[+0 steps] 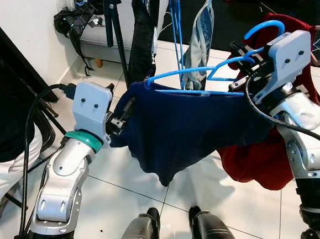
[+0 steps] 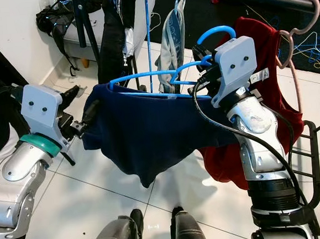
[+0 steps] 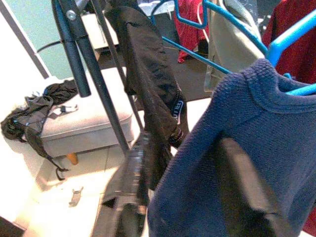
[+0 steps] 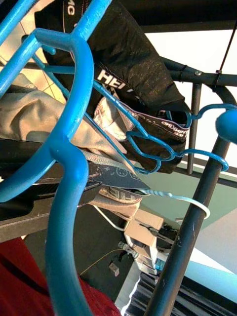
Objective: Hang hanger
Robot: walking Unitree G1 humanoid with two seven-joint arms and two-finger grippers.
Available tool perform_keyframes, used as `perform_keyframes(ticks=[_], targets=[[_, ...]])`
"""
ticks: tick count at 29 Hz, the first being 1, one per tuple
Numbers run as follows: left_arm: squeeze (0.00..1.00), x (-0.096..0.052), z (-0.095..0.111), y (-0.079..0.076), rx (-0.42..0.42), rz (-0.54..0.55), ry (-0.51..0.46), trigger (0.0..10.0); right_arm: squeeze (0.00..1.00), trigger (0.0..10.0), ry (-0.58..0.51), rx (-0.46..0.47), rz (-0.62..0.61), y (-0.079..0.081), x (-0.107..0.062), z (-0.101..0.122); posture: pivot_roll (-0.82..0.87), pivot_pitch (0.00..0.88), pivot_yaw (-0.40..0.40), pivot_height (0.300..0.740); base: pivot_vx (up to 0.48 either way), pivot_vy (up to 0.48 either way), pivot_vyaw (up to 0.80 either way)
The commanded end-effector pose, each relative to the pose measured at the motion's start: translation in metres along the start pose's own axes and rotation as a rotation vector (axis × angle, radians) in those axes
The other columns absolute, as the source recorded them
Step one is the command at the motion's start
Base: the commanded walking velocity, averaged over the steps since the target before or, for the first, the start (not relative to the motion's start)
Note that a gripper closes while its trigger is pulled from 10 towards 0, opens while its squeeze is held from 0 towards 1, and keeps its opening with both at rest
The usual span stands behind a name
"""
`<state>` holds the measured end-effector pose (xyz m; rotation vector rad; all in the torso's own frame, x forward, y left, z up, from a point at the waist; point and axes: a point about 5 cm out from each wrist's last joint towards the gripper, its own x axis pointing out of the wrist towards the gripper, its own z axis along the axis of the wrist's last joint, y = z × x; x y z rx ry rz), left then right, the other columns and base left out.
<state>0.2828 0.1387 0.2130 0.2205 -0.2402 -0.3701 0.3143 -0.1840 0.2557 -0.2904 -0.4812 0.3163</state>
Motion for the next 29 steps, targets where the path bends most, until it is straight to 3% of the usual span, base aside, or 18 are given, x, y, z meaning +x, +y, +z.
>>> perform_keyframes(ticks=[1, 14, 19, 22, 23, 26, 27, 29], targets=[[0.00, 0.000, -0.003, -0.004, -0.009, -0.013, 0.002, 0.0, 0.00, 10.0, -0.033, 0.001, -0.001, 0.000, 0.001, 0.005, -0.09, 0.168, 0.081, 0.740, 0.000, 0.000, 0.00], [0.00, 0.006, -0.002, -0.010, -0.039, -0.016, -0.020, 0.0, 0.00, 10.0, -0.040, 0.005, -0.002, 0.001, 0.003, 0.006, -0.08, 0.175, 0.087, 0.740, 0.000, 0.000, 0.00], [0.00, 0.006, -0.010, -0.002, -0.037, 0.089, 0.033, 0.0, 0.00, 10.0, -0.036, 0.003, -0.002, 0.001, 0.002, 0.005, -0.08, 0.178, 0.088, 0.740, 0.000, 0.000, 0.00], [0.00, 0.006, -0.010, -0.002, -0.037, 0.089, 0.033, 0.0, 0.00, 10.0, -0.036, 0.003, -0.002, 0.001, 0.002, 0.005, -0.08, 0.178, 0.088, 0.740, 0.000, 0.000, 0.00], [0.00, 0.003, -0.014, 0.006, -0.017, 0.148, 0.064, 0.0, 0.00, 10.0, -0.020, -0.015, 0.005, 0.002, 0.001, 0.002, -0.08, 0.183, 0.088, 0.740, 0.000, 0.000, 0.00], [0.00, 0.003, -0.014, 0.006, -0.017, 0.148, 0.064, 0.0, 0.00, 10.0, -0.020, -0.015, 0.005, 0.002, 0.001, 0.002, -0.08, 0.183, 0.088, 0.740, 0.000, 0.000, 0.00], [0.00, -0.005, -0.023, 0.022, 0.055, 0.225, 0.117, 0.0, 0.00, 10.0, 0.011, -0.030, 0.015, 0.002, -0.003, -0.004, -0.08, 0.190, 0.087, 0.740, 0.000, 0.000, 0.00], [0.00, -0.005, -0.023, 0.022, 0.055, 0.225, 0.117, 0.0, 0.00, 10.0, 0.011, -0.030, 0.015, 0.002, -0.003, -0.004, -0.08, 0.190, 0.087, 0.740, 0.000, 0.000, 0.00]])
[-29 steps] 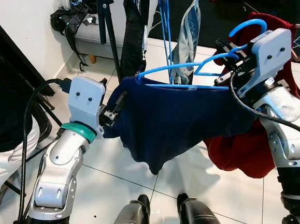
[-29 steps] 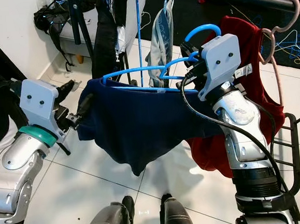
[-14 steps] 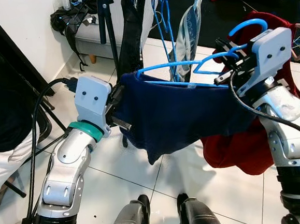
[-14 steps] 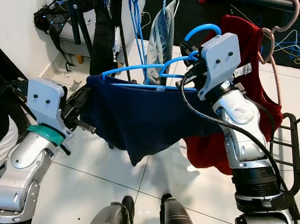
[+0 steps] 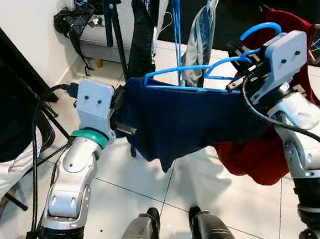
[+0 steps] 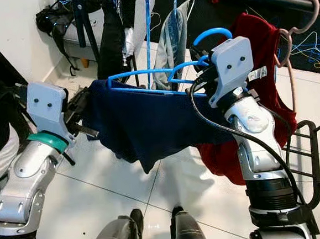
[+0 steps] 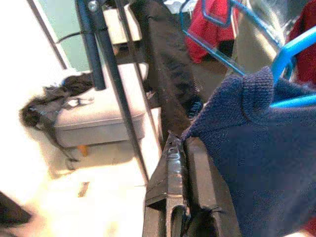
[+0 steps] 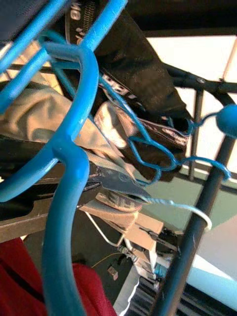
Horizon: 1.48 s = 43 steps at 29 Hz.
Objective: Hang hanger
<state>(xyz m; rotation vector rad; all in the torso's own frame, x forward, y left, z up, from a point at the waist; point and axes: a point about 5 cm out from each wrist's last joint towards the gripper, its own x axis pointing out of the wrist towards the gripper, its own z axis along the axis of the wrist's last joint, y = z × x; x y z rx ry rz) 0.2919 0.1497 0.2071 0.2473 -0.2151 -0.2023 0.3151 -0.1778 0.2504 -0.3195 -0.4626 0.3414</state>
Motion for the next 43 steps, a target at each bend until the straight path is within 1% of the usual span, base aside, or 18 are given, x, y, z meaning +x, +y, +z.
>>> perform_keyframes(ticks=[1, 2, 5, 7, 10, 15, 21, 25, 26, 27, 29, 31, 35, 37, 39, 41, 42, 43], targets=[[0.00, -0.005, -0.014, 0.011, 0.019, 0.066, 0.067, 0.0, 0.00, 10.0, -0.007, -0.011, -0.019, -0.005, -0.004, -0.001, -0.08, 0.190, 0.087, 0.740, 0.000, 0.000, 0.00], [0.00, -0.010, -0.021, 0.029, 0.082, 0.152, 0.108, 0.0, 0.00, 10.0, 0.022, -0.023, -0.009, -0.004, -0.007, -0.007, -0.08, 0.194, 0.086, 0.740, 0.000, 0.000, 0.00], [0.00, -0.010, -0.021, 0.029, 0.082, 0.152, 0.108, 0.0, 0.00, 10.0, 0.022, -0.023, -0.009, -0.004, -0.007, -0.007, -0.08, 0.194, 0.086, 0.740, 0.000, 0.000, 0.00], [0.00, -0.015, -0.023, 0.060, 0.164, 0.328, 0.137, 0.0, 0.00, 10.0, 0.072, -0.043, 0.025, 0.000, -0.014, -0.016, -0.08, 0.195, 0.084, 0.740, 0.000, 0.000, 0.00], [0.00, -0.016, -0.022, 0.073, 0.182, 0.443, 0.142, 0.0, 0.00, 10.0, 0.092, -0.057, 0.050, 0.002, -0.016, -0.020, -0.08, 0.195, 0.083, 0.740, 0.000, 0.000, 0.00], [0.00, -0.017, -0.024, 0.075, 0.186, 0.459, 0.159, 0.0, 0.00, 10.0, 0.094, -0.060, 0.051, 0.001, -0.016, -0.020, -0.08, 0.196, 0.082, 0.740, 0.000, 0.000, 0.00], [0.00, -0.017, -0.029, 0.064, 0.168, 0.389, 0.172, 0.0, 0.00, 10.0, 0.083, -0.059, 0.046, 0.001, -0.014, -0.018, -0.08, 0.194, 0.081, 0.740, 0.000, 0.000, 0.00], [0.00, -0.010, -0.016, 0.006, -0.040, 0.051, 0.079, 0.0, 0.00, 10.0, 0.030, 0.013, 0.017, 0.005, -0.005, -0.011, -0.08, 0.189, 0.080, 0.740, 0.000, 0.000, 0.00], [0.00, -0.010, -0.016, 0.006, -0.040, 0.051, 0.079, 0.0, 0.00, 10.0, 0.030, 0.013, 0.017, 0.005, -0.005, -0.011, -0.08, 0.189, 0.080, 0.740, 0.000, 0.000, 0.00], [0.00, -0.009, -0.009, -0.011, -0.123, -0.042, 0.048, 0.0, 0.00, 10.0, 0.009, 0.056, 0.002, 0.007, -0.001, -0.008, -0.08, 0.189, 0.080, 0.740, 0.000, 0.000, 0.00], [0.00, -0.009, -0.009, -0.011, -0.123, -0.042, 0.048, 0.0, 0.00, 10.0, 0.009, 0.056, 0.002, 0.007, -0.001, -0.008, -0.08, 0.189, 0.080, 0.740, 0.000, 0.000, 0.00], [0.00, -0.008, 0.012, -0.044, -0.310, -0.229, -0.028, 0.0, 0.00, 10.0, -0.040, 0.180, -0.052, 0.016, 0.013, -0.001, -0.08, 0.177, 0.082, 0.740, 0.000, 0.000, 0.00], [0.00, -0.008, 0.026, -0.060, -0.416, -0.330, -0.068, 0.0, 0.00, 10.0, -0.064, 0.257, -0.079, 0.024, 0.023, 0.004, -0.08, 0.177, 0.082, 0.740, 0.000, 0.000, 0.00], [0.00, -0.003, 0.044, -0.070, -0.587, -0.381, -0.115, 0.0, 0.00, 10.0, -0.049, 0.414, -0.169, 0.036, 0.032, -0.002, -0.08, 0.167, 0.075, 0.740, 0.000, 0.000, 0.00], [0.00, -0.003, 0.044, -0.070, -0.587, -0.381, -0.115, 0.0, 0.00, 10.0, -0.049, 0.414, -0.169, 0.036, 0.032, -0.002, -0.08, 0.167, 0.075, 0.740, 0.000, 0.000, 0.00], [0.00, -0.001, 0.051, -0.072, -0.650, -0.398, -0.133, 0.0, 0.00, 10.0, -0.033, 0.469, -0.200, 0.041, 0.035, -0.005, -0.08, 0.167, 0.075, 0.740, 0.000, 0.000, 0.00], [0.00, 0.001, 0.059, -0.070, -0.732, -0.407, -0.157, 0.0, 0.00, 10.0, 0.001, 0.566, -0.264, 0.045, 0.033, -0.014, -0.08, 0.164, 0.071, 0.740, 0.000, 0.000, 0.00], [0.00, 0.001, 0.059, -0.070, -0.732, -0.407, -0.157, 0.0, 0.00, 10.0, 0.001, 0.566, -0.264, 0.045, 0.033, -0.014, -0.08, 0.164, 0.071, 0.740, 0.000, 0.000, 0.00]])
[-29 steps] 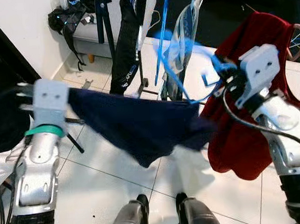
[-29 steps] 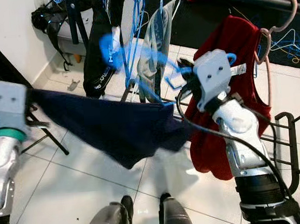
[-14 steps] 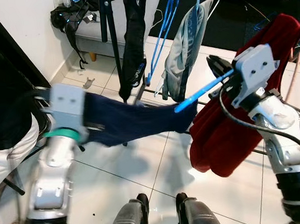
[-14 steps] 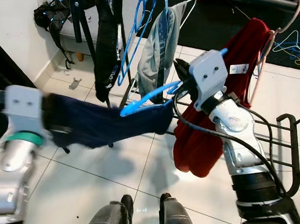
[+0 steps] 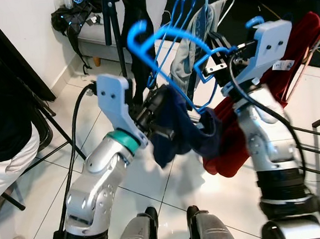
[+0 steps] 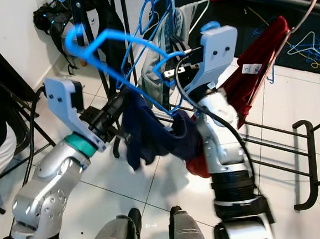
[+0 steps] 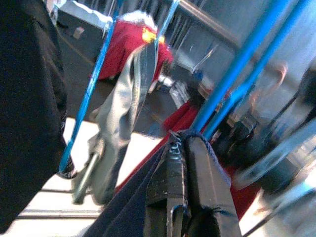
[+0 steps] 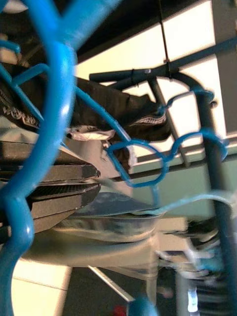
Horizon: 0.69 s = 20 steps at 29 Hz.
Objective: Hang hanger
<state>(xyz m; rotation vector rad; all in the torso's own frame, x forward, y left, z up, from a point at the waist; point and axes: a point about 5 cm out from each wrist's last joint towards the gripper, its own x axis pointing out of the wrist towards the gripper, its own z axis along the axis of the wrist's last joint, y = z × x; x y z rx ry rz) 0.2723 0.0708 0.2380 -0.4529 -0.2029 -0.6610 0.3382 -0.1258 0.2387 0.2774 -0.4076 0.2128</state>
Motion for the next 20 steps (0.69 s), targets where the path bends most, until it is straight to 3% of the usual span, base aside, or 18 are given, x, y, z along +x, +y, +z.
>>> perform_keyframes(ticks=[1, 3, 7, 8, 10, 11, 15, 16, 18, 19, 20], targets=[[0.00, 0.000, 0.012, -0.005, -0.052, -0.030, -0.052, 0.0, 0.00, 10.0, 0.045, 0.071, -0.068, -0.007, -0.005, -0.012, -0.08, 0.163, 0.069, 0.740, 0.000, 0.000, 0.00], [0.00, -0.001, 0.019, -0.001, -0.113, -0.024, -0.083, 0.0, 0.00, 10.0, 0.072, 0.187, -0.179, -0.022, -0.013, -0.021, -0.08, 0.162, 0.070, 0.740, 0.000, 0.000, 0.00], [0.00, -0.004, 0.018, 0.002, -0.112, -0.016, -0.069, 0.0, 0.00, 10.0, 0.063, 0.248, -0.253, -0.034, -0.016, -0.021, -0.08, 0.160, 0.071, 0.740, 0.000, 0.000, 0.00], [0.00, -0.007, 0.015, 0.004, -0.078, -0.010, -0.046, 0.0, 0.00, 10.0, 0.039, 0.201, -0.254, -0.040, -0.016, -0.015, -0.08, 0.159, 0.071, 0.740, 0.000, 0.000, 0.00], [0.00, -0.007, 0.015, 0.004, -0.078, -0.010, -0.046, 0.0, 0.00, 10.0, 0.039, 0.201, -0.254, -0.040, -0.016, -0.015, -0.08, 0.159, 0.071, 0.740, 0.000, 0.000, 0.00], [0.00, -0.009, 0.012, 0.006, -0.050, -0.004, -0.017, 0.0, 0.00, 10.0, 0.010, 0.128, -0.230, -0.042, -0.015, -0.007, -0.08, 0.159, 0.071, 0.740, 0.000, 0.000, 0.00], [0.00, -0.009, 0.012, 0.006, -0.050, -0.004, -0.017, 0.0, 0.00, 10.0, 0.010, 0.128, -0.230, -0.042, -0.015, -0.007, -0.08, 0.159, 0.071, 0.740, 0.000, 0.000, 0.00], [0.00, -0.014, 0.005, 0.011, 0.026, 0.011, 0.032, 0.0, 0.00, 10.0, -0.043, -0.031, -0.145, -0.040, -0.011, 0.010, -0.09, 0.157, 0.072, 0.740, 0.000, 0.000, 0.00], [0.00, -0.014, 0.005, 0.011, 0.026, 0.011, 0.032, 0.0, 0.00, 10.0, -0.043, -0.031, -0.145, -0.040, -0.011, 0.010, -0.09, 0.157, 0.072, 0.740, 0.000, 0.000, 0.00], [0.00, -0.019, -0.002, 0.018, 0.131, 0.026, 0.089, 0.0, 0.00, 10.0, -0.092, -0.209, -0.016, -0.033, -0.008, 0.029, -0.09, 0.162, 0.071, 0.740, 0.000, 0.000, 0.00], [0.00, -0.019, -0.002, 0.018, 0.131, 0.026, 0.089, 0.0, 0.00, 10.0, -0.092, -0.209, -0.016, -0.033, -0.008, 0.029, -0.09, 0.162, 0.071, 0.740, 0.000, 0.000, 0.00]])
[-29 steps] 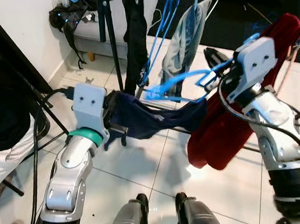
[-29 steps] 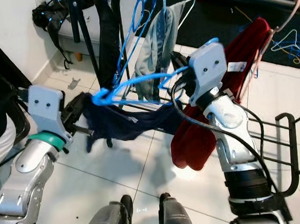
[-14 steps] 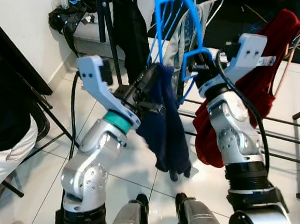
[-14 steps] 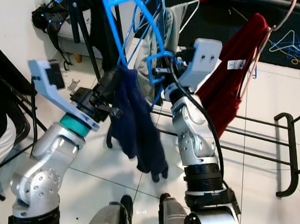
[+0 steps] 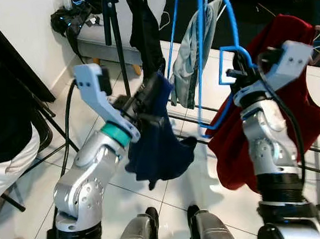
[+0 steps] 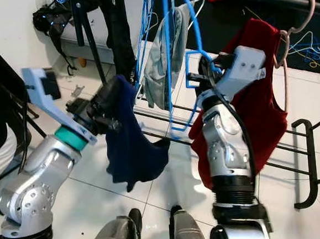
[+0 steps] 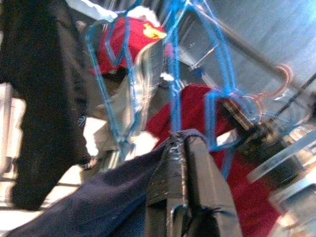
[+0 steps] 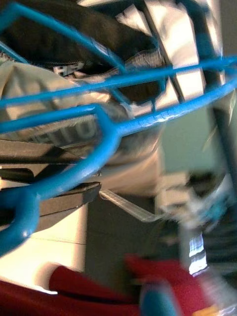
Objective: Hang hanger
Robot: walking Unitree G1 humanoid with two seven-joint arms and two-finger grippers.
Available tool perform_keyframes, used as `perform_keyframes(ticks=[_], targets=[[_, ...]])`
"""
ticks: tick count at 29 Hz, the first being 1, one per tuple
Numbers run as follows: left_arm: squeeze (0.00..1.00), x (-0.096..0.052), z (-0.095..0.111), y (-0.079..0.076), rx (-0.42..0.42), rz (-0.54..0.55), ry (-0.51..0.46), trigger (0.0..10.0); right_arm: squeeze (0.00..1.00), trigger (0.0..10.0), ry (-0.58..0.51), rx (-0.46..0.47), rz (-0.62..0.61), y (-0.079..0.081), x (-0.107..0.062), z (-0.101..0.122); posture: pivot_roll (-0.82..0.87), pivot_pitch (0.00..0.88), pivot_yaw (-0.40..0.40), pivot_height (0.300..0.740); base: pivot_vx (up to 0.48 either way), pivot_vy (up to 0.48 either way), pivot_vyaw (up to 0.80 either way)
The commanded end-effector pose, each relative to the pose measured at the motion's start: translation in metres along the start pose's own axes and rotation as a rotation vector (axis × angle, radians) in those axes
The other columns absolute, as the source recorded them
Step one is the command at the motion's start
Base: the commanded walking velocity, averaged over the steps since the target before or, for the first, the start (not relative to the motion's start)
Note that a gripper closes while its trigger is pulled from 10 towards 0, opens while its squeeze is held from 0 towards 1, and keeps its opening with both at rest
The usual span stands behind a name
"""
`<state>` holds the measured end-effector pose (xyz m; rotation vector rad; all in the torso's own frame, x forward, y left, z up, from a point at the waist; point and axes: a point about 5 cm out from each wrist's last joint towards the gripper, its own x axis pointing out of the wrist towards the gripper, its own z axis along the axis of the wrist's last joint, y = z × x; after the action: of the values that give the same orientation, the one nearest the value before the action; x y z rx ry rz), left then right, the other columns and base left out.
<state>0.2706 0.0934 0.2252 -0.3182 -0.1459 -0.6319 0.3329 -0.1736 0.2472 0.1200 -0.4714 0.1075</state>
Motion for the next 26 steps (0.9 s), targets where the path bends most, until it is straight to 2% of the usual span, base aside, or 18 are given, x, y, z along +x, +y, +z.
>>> perform_keyframes(ticks=[1, 3, 4, 8, 9, 10, 11, 12, 13, 14, 16, 19, 20, 23, 24, 25, 26], targets=[[0.00, -0.005, -0.009, 0.005, 0.091, 0.011, 0.050, 0.0, 0.00, 10.0, -0.081, -0.147, 0.137, 0.012, 0.001, 0.021, -0.09, 0.163, 0.072, 0.740, 0.000, 0.000, 0.00], [0.00, -0.005, -0.009, 0.005, 0.091, 0.011, 0.050, 0.0, 0.00, 10.0, -0.081, -0.147, 0.137, 0.012, 0.001, 0.021, -0.09, 0.163, 0.072, 0.740, 0.000, 0.000, 0.00], [0.00, -0.010, -0.016, 0.009, 0.148, 0.021, 0.092, 0.0, 0.00, 10.0, -0.107, -0.209, 0.212, 0.020, -0.002, 0.031, -0.10, 0.172, 0.070, 0.740, 0.000, 0.000, 0.00], [0.00, -0.010, -0.016, 0.009, 0.148, 0.021, 0.092, 0.0, 0.00, 10.0, -0.107, -0.209, 0.212, 0.020, -0.002, 0.031, -0.10, 0.172, 0.070, 0.740, 0.000, 0.000, 0.00], [0.00, -0.013, -0.019, 0.011, 0.166, 0.025, 0.114, 0.0, 0.00, 10.0, -0.122, -0.220, 0.272, 0.029, -0.008, 0.038, -0.10, 0.175, 0.068, 0.740, 0.000, 0.000, 0.00], [0.00, -0.013, -0.019, 0.011, 0.166, 0.025, 0.114, 0.0, 0.00, 10.0, -0.122, -0.220, 0.272, 0.029, -0.008, 0.038, -0.10, 0.175, 0.068, 0.740, 0.000, 0.000, 0.00], [0.00, -0.014, -0.022, 0.011, 0.166, 0.025, 0.126, 0.0, 0.00, 10.0, -0.127, -0.221, 0.300, 0.036, -0.020, 0.040, -0.10, 0.186, 0.068, 0.740, 0.000, 0.000, 0.00], [0.00, -0.014, -0.022, 0.011, 0.166, 0.025, 0.126, 0.0, 0.00, 10.0, -0.127, -0.221, 0.300, 0.036, -0.020, 0.040, -0.10, 0.186, 0.068, 0.740, 0.000, 0.000, 0.00], [0.00, -0.014, -0.024, 0.011, 0.165, 0.022, 0.132, 0.0, 0.00, 10.0, -0.120, -0.200, 0.310, 0.040, -0.032, 0.042, -0.11, 0.191, 0.073, 0.740, 0.000, 0.000, 0.00], [0.00, -0.014, -0.024, 0.011, 0.165, 0.022, 0.132, 0.0, 0.00, 10.0, -0.120, -0.200, 0.310, 0.040, -0.032, 0.042, -0.11, 0.191, 0.073, 0.740, 0.000, 0.000, 0.00], [0.00, -0.013, -0.026, 0.010, 0.158, 0.017, 0.140, 0.0, 0.00, 10.0, -0.008, -0.050, 0.369, 0.043, -0.056, 0.039, -0.12, 0.195, 0.078, 0.740, 0.000, 0.000, 0.00], [0.00, -0.013, -0.026, 0.010, 0.158, 0.017, 0.140, 0.0, 0.00, 10.0, -0.008, -0.050, 0.369, 0.043, -0.056, 0.039, -0.12, 0.195, 0.078, 0.740, 0.000, 0.000, 0.00], [0.00, -0.013, -0.026, 0.010, 0.156, 0.011, 0.144, 0.0, 0.00, 10.0, 0.086, 0.017, 0.464, 0.043, -0.072, 0.034, -0.13, 0.198, 0.081, 0.740, 0.000, 0.000, 0.00], [0.00, -0.013, -0.026, 0.010, 0.156, 0.011, 0.144, 0.0, 0.00, 10.0, 0.086, 0.017, 0.464, 0.043, -0.072, 0.034, -0.13, 0.198, 0.081, 0.740, 0.000, 0.000, 0.00], [0.00, -0.012, -0.027, 0.011, 0.162, 0.002, 0.150, 0.0, 0.00, 10.0, 0.231, 0.045, 0.586, 0.035, -0.094, 0.026, -0.14, 0.198, 0.081, 0.740, 0.000, 0.000, 0.00], [0.00, -0.013, -0.027, 0.011, 0.168, -0.001, 0.155, 0.0, 0.00, 10.0, 0.461, 0.047, 0.726, 0.021, -0.124, 0.008, -0.14, 0.200, 0.073, 0.740, 0.000, 0.000, 0.00], [0.00, -0.014, -0.029, 0.012, 0.180, -0.005, 0.157, 0.0, 0.00, 10.0, 0.624, 0.058, 0.820, 0.012, -0.146, -0.001, -0.14, 0.200, 0.073, 0.740, 0.000, 0.000, 0.00]])
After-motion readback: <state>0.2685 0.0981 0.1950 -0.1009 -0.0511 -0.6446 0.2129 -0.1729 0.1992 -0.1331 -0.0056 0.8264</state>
